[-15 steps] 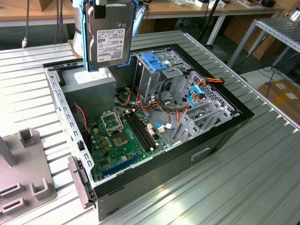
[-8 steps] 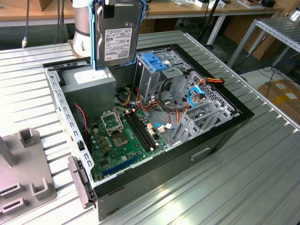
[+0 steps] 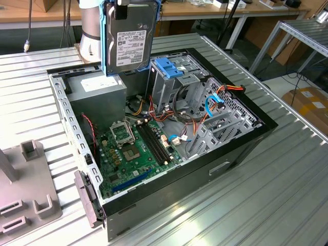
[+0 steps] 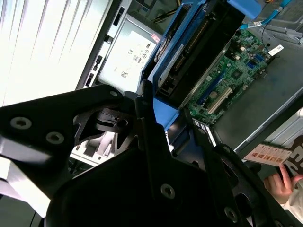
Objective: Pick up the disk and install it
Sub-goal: 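Pick up the disk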
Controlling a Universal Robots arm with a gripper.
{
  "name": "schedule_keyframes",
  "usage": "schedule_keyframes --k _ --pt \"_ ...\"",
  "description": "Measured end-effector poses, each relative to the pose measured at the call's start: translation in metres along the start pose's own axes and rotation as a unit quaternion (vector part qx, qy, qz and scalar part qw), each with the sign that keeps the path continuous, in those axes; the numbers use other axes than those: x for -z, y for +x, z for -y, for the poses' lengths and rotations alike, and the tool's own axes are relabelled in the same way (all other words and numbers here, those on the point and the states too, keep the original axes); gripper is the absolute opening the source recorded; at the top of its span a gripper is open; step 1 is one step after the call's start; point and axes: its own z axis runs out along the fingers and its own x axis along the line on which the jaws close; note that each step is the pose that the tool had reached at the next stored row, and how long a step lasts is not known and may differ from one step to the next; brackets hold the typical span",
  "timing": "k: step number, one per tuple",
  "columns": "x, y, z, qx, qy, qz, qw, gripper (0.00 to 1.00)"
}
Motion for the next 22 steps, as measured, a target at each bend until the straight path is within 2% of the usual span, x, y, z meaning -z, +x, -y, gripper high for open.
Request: schedule_keyframes --k 5,11,18,20,22 --pt "0.0000 0.0000 0.0069 0.000 0.0000 0.0000 1.00000 0.36" --pt "0.0000 0.0001 0.0224 0.000 0.0001 0.0001 1.00000 0.36" --pt "0.0001 0.0000 0.0233 0.000 0.0000 0.0000 1.00000 0.36" --pt "0.0001 0.0000 0.0270 0.000 0.0000 0.0001 1.00000 0.36" --pt "0.0002 0.0000 0.0352 0.000 0.0000 0.0000 1.00000 0.36"
